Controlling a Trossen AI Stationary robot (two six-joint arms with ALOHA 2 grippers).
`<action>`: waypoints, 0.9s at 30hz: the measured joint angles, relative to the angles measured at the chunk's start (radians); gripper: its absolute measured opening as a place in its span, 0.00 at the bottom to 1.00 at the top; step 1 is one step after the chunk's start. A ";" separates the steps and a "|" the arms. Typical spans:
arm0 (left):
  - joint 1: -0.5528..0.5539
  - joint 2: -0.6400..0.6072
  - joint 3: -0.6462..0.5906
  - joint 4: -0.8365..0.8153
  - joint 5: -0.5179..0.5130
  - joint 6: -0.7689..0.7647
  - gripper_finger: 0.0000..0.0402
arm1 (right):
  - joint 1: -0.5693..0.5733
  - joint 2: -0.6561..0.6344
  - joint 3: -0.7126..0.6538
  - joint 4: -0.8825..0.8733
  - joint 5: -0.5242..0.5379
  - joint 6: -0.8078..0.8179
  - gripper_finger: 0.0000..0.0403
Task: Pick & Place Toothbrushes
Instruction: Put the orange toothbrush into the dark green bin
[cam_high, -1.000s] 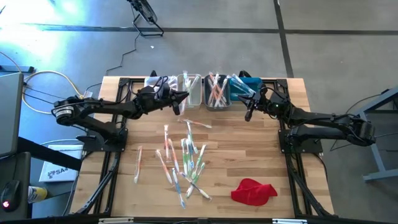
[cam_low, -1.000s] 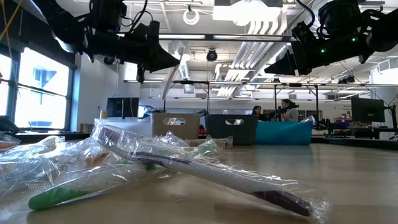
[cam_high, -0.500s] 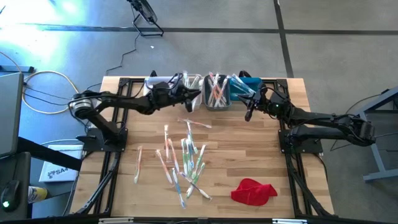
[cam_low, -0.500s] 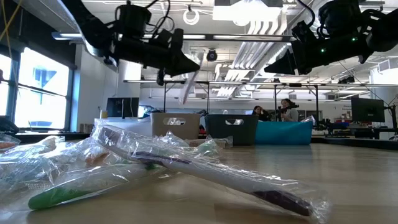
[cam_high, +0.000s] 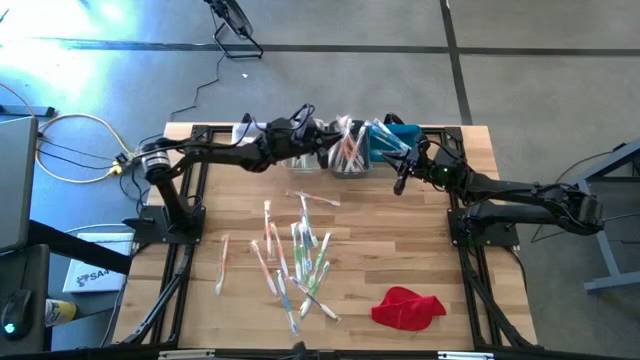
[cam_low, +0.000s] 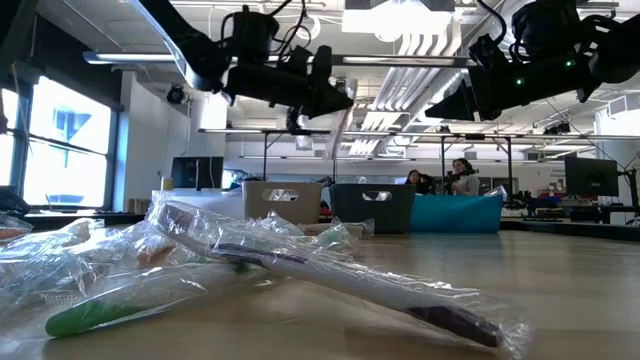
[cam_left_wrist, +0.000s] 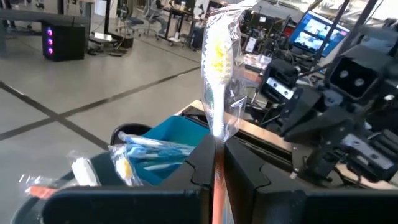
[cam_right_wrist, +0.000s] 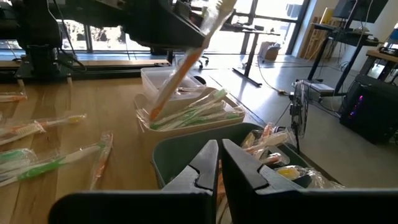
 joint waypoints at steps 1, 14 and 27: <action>0.005 0.013 0.012 -0.002 -0.004 0.001 0.04 | 0.000 0.000 0.000 0.000 0.000 0.000 0.03; 0.052 0.123 0.111 -0.002 -0.026 -0.038 0.04 | 0.000 0.000 0.000 -0.001 0.000 0.000 0.03; 0.067 0.233 0.195 -0.006 -0.029 -0.059 0.04 | 0.000 0.000 0.000 -0.002 0.005 0.000 0.03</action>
